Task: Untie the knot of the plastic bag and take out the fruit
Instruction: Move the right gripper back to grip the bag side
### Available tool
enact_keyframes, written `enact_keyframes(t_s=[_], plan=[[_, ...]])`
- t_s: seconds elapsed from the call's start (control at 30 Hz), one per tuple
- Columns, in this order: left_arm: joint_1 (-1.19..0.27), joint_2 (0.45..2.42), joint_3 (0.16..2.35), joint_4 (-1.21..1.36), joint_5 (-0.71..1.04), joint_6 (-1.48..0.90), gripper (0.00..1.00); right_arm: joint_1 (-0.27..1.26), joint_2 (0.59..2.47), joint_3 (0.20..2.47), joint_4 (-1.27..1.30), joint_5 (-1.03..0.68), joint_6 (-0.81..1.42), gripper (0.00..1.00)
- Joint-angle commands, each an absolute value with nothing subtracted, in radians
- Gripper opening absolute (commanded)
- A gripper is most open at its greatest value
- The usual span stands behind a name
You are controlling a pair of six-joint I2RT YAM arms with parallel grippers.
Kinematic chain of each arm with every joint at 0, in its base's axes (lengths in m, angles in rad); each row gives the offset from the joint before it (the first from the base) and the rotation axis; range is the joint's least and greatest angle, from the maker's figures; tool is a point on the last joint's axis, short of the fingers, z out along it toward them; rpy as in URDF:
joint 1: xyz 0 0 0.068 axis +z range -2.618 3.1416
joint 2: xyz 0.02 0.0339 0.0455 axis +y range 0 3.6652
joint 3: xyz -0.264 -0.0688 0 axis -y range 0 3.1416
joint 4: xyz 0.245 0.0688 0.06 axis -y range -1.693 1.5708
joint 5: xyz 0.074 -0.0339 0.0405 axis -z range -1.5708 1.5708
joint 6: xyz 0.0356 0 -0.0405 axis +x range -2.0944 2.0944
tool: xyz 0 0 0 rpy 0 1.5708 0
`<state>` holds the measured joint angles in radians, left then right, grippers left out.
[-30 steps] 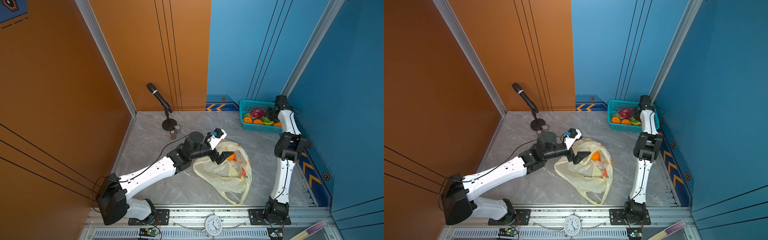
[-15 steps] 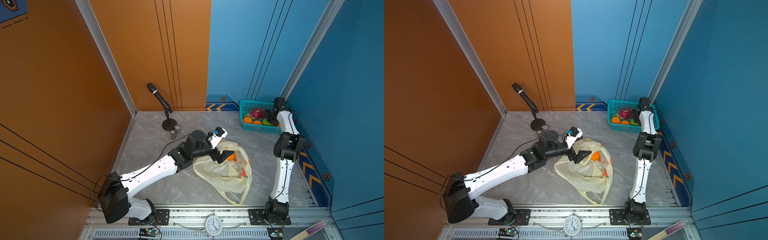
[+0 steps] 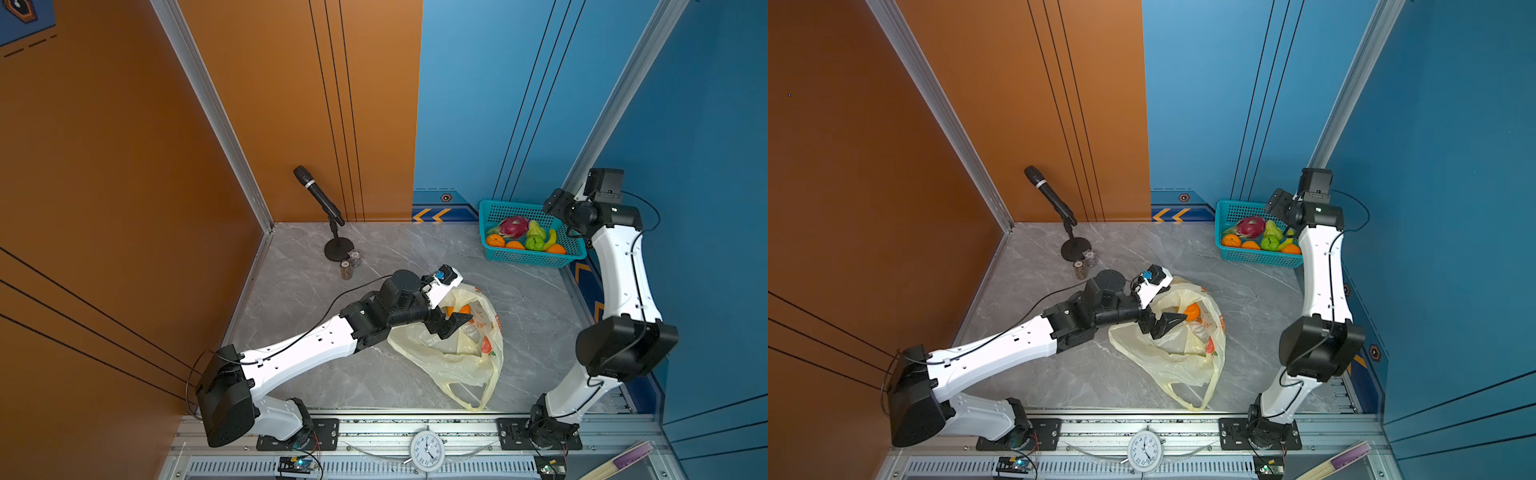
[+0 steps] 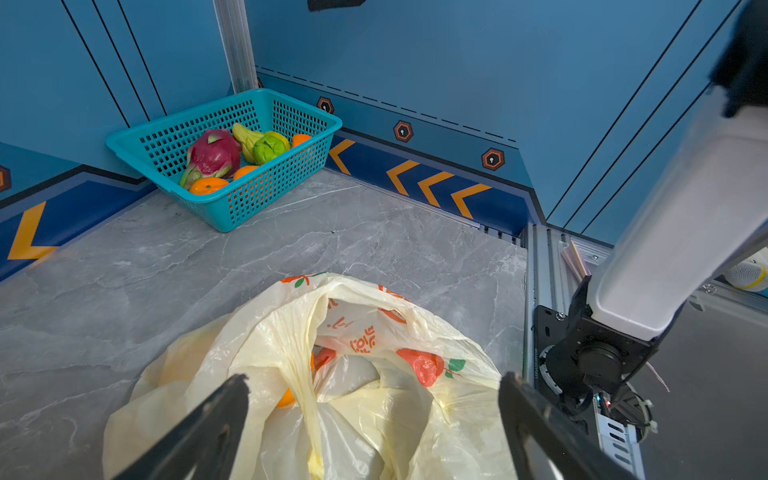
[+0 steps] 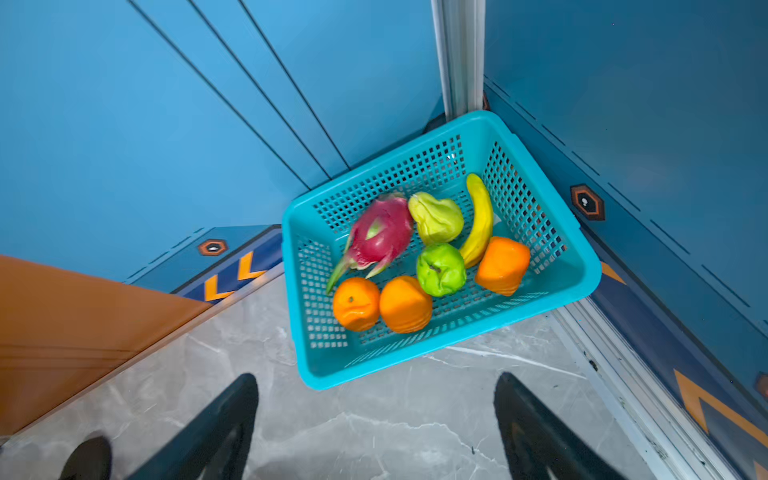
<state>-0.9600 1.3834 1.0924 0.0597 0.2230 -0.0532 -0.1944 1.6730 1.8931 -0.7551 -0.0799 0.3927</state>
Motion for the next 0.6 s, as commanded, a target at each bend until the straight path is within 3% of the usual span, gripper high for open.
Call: enact_keyframes(t_s=[0.0, 0.23, 0.43, 0.57], plan=[[-0.979, 1.365, 1.075, 0.038, 0.176, -0.091, 0.91, -0.163, 1.541, 1.726, -0.715, -0.131, 0.404, 0.9], [-1.009, 1.435, 1.119, -0.02, 0.112, -0.135, 0.8, -0.084, 1.22, 1.407, -0.752, -0.205, 0.457, 0.9], [-1.034, 1.507, 1.171, -0.064, 0.067, -0.16, 0.75, 0.003, 1.028, 1.178, -0.86, -0.207, 0.54, 0.9], [-1.058, 1.576, 1.214, -0.096, 0.005, -0.161, 0.66, 0.058, 0.929, 1.069, -0.905, -0.173, 0.59, 0.9]])
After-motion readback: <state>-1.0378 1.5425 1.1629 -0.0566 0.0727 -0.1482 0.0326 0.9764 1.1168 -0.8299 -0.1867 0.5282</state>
